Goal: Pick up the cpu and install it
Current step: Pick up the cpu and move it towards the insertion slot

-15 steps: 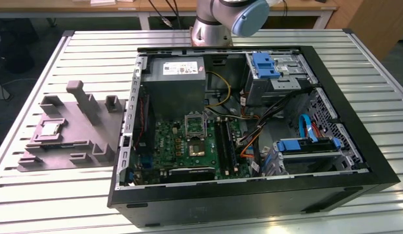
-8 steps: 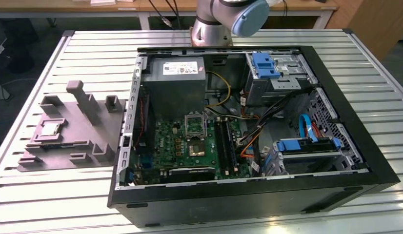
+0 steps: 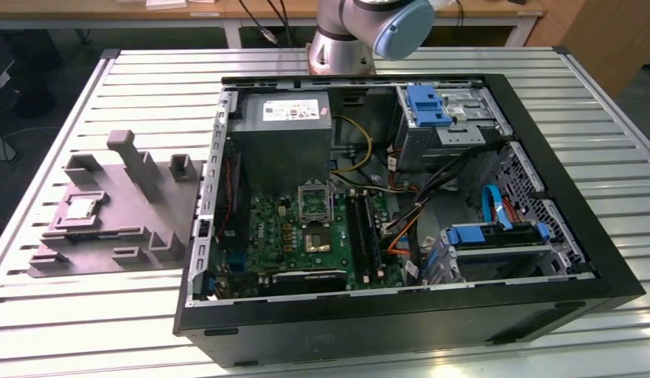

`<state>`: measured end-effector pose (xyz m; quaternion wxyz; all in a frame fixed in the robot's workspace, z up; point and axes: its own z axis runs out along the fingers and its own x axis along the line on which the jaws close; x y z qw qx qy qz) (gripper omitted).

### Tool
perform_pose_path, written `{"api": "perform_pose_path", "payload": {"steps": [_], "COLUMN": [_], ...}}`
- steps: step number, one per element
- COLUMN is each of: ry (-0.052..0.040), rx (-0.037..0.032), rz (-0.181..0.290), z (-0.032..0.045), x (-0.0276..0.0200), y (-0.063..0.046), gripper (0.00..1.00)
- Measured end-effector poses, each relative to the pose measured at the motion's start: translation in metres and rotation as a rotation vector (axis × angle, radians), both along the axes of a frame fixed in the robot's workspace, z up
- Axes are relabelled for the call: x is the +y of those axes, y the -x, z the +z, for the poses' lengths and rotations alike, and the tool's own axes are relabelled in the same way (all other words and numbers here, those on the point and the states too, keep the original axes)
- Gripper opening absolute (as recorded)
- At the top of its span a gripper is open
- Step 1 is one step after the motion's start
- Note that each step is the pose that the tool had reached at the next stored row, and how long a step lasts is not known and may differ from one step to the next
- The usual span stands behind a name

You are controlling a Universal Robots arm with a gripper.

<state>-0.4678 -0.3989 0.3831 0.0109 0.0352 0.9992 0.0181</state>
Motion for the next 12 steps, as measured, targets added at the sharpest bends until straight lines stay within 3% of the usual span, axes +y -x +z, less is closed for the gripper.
{"api": "perform_pose_path", "payload": {"steps": [4,12], "ry": [0.0017,0.0016], "rx": [0.0019,0.0018], "rz": [0.034,0.038], "z": [-0.0004,-0.0006], "x": [0.0,0.0], "y": [0.0001,0.0], "gripper": [0.71,0.71]}}
